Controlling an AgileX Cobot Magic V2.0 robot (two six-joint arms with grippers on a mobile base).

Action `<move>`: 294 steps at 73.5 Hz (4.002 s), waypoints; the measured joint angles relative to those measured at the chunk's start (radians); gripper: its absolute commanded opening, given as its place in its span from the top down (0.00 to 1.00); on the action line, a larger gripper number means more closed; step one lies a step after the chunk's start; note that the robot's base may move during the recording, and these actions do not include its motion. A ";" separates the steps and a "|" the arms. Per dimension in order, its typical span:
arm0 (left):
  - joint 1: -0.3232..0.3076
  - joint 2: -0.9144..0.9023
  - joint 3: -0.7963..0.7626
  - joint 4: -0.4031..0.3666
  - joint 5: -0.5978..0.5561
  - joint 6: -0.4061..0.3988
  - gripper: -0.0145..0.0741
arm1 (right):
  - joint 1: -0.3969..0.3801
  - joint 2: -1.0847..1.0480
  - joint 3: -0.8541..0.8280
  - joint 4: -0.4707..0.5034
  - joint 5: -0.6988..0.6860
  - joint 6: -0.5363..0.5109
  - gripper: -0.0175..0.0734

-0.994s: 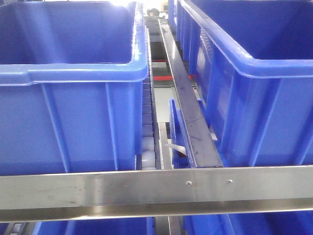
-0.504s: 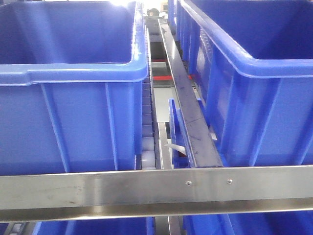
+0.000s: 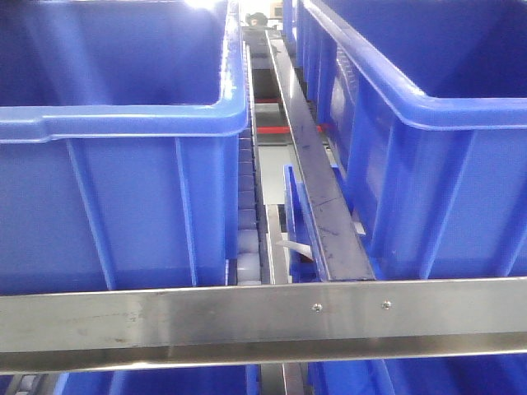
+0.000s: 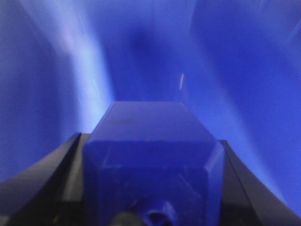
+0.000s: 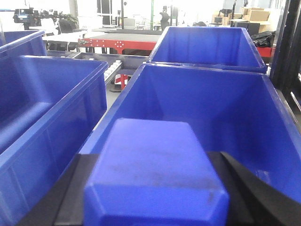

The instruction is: Pick and sort blue part to right shelf

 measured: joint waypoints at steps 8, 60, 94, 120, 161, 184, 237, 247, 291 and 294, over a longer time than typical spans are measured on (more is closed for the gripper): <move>0.000 0.127 -0.009 -0.002 -0.037 0.000 0.46 | 0.000 0.000 0.000 0.000 0.000 0.000 0.49; 0.000 0.428 -0.019 -0.064 -0.176 0.000 0.07 | 0.000 0.000 0.000 0.000 0.000 0.000 0.49; 0.000 0.261 -0.019 -0.072 -0.064 0.000 0.26 | 0.000 0.007 0.000 -0.005 0.025 0.000 0.49; 0.000 -0.139 0.099 -0.055 0.009 0.000 0.69 | 0.000 0.359 -0.117 -0.007 0.036 0.087 0.49; 0.000 -0.637 0.381 -0.016 -0.010 0.000 0.69 | -0.153 1.176 -0.684 0.014 0.294 0.094 0.49; 0.000 -0.822 0.407 -0.016 0.001 0.000 0.69 | -0.305 1.518 -0.781 0.178 0.230 -0.157 0.49; 0.000 -0.885 0.407 -0.029 0.009 0.000 0.69 | -0.310 1.850 -0.880 0.201 0.167 -0.246 0.13; 0.000 -0.885 0.407 -0.029 0.013 0.000 0.69 | -0.310 1.816 -0.880 0.201 0.175 -0.246 0.15; 0.000 -0.885 0.408 -0.031 0.013 0.000 0.69 | -0.284 1.174 -0.460 0.204 0.107 -0.246 0.71; 0.000 -0.885 0.408 -0.031 0.013 0.000 0.69 | -0.282 1.130 -0.402 0.204 0.080 -0.246 0.71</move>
